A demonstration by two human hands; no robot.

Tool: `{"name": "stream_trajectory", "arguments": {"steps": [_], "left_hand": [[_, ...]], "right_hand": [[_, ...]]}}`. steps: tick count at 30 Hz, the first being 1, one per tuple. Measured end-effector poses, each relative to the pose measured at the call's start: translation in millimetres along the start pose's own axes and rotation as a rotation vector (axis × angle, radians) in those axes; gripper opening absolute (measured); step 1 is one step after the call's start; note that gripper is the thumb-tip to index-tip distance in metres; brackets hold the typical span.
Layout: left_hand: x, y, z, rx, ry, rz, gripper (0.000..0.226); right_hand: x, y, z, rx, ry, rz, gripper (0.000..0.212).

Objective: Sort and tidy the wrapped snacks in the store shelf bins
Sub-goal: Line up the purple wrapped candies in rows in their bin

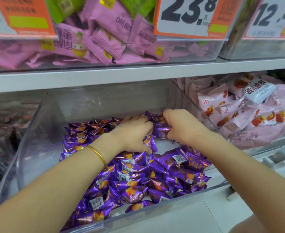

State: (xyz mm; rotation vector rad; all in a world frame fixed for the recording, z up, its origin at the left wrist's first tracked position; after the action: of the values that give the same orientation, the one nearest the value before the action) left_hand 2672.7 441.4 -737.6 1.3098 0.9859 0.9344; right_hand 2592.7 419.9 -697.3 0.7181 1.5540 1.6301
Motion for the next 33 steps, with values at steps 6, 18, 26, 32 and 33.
{"name": "stream_trajectory", "arguments": {"steps": [6, 18, 26, 32, 33], "left_hand": [[1.4, 4.0, 1.8, 0.008, 0.027, -0.023, 0.052], [3.6, 6.3, -4.9, -0.130, -0.013, -0.057, 0.064], [3.7, 4.7, -5.0, -0.104, -0.024, -0.062, 0.064], [4.5, 8.9, -6.5, -0.115, -0.024, -0.083, 0.059], [4.2, 9.7, -7.9, -0.130, -0.024, -0.092, 0.058]], "right_hand": [[-5.4, -24.4, -0.6, 0.117, -0.009, 0.145, 0.040], [-4.4, -18.5, 13.7, 0.414, 0.041, 0.081, 0.029], [-9.3, -26.3, 10.9, 0.292, 0.005, 0.171, 0.032], [-7.6, -27.2, 10.0, 0.290, 0.011, 0.164, 0.031], [-6.8, -27.9, 10.7, 0.296, 0.015, 0.163, 0.032]]}}
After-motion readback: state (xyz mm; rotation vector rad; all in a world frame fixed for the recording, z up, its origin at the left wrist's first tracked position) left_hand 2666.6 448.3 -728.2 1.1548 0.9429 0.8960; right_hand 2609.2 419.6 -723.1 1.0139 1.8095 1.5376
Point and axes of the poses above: each hand's wrist, its own x-axis away from the middle knuckle, its own y-axis out of the back of the hand, z = x × y, the point moved 9 cm from there along -x, towards the middle knuckle, and after that the axes turned 3 degrees about -z, right-handed, at the moved point
